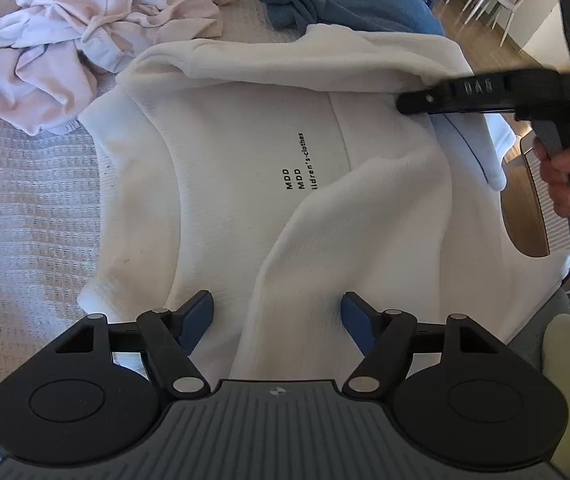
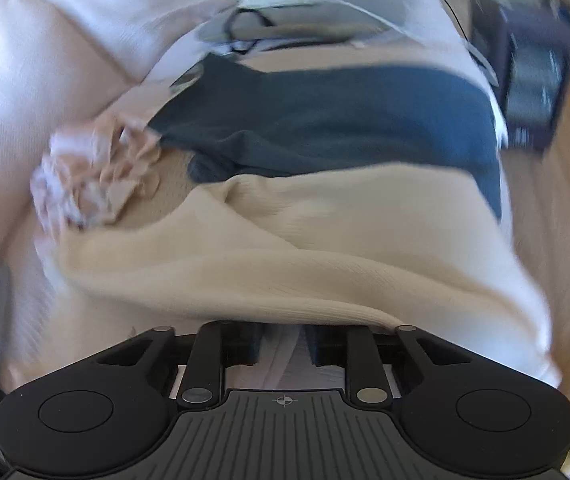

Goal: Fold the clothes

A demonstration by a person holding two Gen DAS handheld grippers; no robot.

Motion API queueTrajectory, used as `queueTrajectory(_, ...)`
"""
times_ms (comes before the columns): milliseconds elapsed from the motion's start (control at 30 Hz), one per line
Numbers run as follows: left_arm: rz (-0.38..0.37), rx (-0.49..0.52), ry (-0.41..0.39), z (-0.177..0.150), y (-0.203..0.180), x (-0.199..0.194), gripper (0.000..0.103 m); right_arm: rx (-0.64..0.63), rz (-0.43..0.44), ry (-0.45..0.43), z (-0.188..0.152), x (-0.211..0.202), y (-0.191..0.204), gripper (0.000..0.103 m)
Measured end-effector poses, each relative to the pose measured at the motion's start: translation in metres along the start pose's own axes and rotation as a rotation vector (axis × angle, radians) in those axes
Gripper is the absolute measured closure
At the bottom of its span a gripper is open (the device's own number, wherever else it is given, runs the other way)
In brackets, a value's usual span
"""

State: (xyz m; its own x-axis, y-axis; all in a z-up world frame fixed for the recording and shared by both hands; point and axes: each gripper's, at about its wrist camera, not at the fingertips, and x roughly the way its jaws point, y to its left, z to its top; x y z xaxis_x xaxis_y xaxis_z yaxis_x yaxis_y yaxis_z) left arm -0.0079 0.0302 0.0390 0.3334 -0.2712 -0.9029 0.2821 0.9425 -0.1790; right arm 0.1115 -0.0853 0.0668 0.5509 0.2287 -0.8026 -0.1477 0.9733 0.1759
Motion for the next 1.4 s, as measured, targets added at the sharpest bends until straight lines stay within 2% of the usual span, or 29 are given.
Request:
queueTrajectory(100, -0.008, -0.010, -0.010, -0.003, 0.003, -0.004, 0.033, -0.052, -0.077, -0.058, -0.001, -0.022, 0.005, 0.090)
queueTrajectory(233, -0.024, -0.028, -0.018, -0.009, 0.009, -0.006, 0.029, -0.090, -0.226, -0.150, -0.006, -0.060, 0.000, 0.090)
queueTrajectory(300, -0.028, -0.030, -0.015, -0.010, 0.011, -0.004, 0.029, -0.099, -0.258, -0.164, -0.007, -0.068, -0.006, 0.090)
queueTrajectory(367, -0.022, -0.022, -0.013, -0.010, 0.010, -0.003, 0.029, -0.070, -0.247, -0.143, -0.007, -0.061, -0.016, 0.087)
queueTrajectory(467, -0.001, -0.003, -0.017, -0.013, 0.007, -0.005, 0.029, -0.040, -0.272, -0.017, -0.010, -0.027, -0.029, 0.077)
queueTrajectory(533, 0.004, -0.011, -0.021, -0.018, 0.011, -0.009, 0.029, -0.032, -0.289, 0.034, -0.015, -0.015, -0.033, 0.072)
queueTrajectory(600, -0.002, -0.034, -0.022, -0.021, 0.016, -0.011, 0.029, -0.036, -0.294, 0.053, -0.021, -0.018, -0.035, 0.066)
queueTrajectory(633, -0.010, -0.047, -0.021, -0.020, 0.021, -0.011, 0.029, -0.053, -0.305, 0.063, -0.023, -0.023, -0.034, 0.057)
queueTrajectory(700, -0.028, -0.074, -0.023, -0.017, 0.026, -0.012, 0.030, -0.109, -0.341, 0.079, -0.029, -0.035, -0.030, 0.047)
queueTrajectory(767, -0.045, -0.101, -0.039, -0.013, 0.037, -0.017, 0.030, -0.156, -0.365, 0.079, -0.039, -0.048, -0.025, 0.046)
queueTrajectory(867, -0.049, -0.123, -0.101, -0.006, 0.042, -0.031, 0.029, -0.126, -0.302, 0.050, -0.053, -0.070, -0.021, 0.046)
queueTrajectory(1000, -0.029, -0.083, -0.170, 0.014, 0.044, -0.043, 0.030, -0.098, -0.219, -0.002, -0.069, -0.092, -0.006, 0.046)
queueTrajectory(1100, -0.036, -0.020, -0.184, 0.030, 0.035, -0.042, 0.035, -0.117, -0.182, -0.024, -0.072, -0.094, 0.014, 0.046)
queueTrajectory(1267, -0.126, 0.084, -0.187, 0.051, 0.003, -0.030, 0.045, -0.141, -0.102, -0.055, -0.068, -0.094, 0.039, 0.046)
queueTrajectory(1400, -0.177, 0.104, -0.157, 0.062, -0.015, -0.013, 0.045, -0.154, -0.081, -0.053, -0.068, -0.091, 0.048, 0.046)
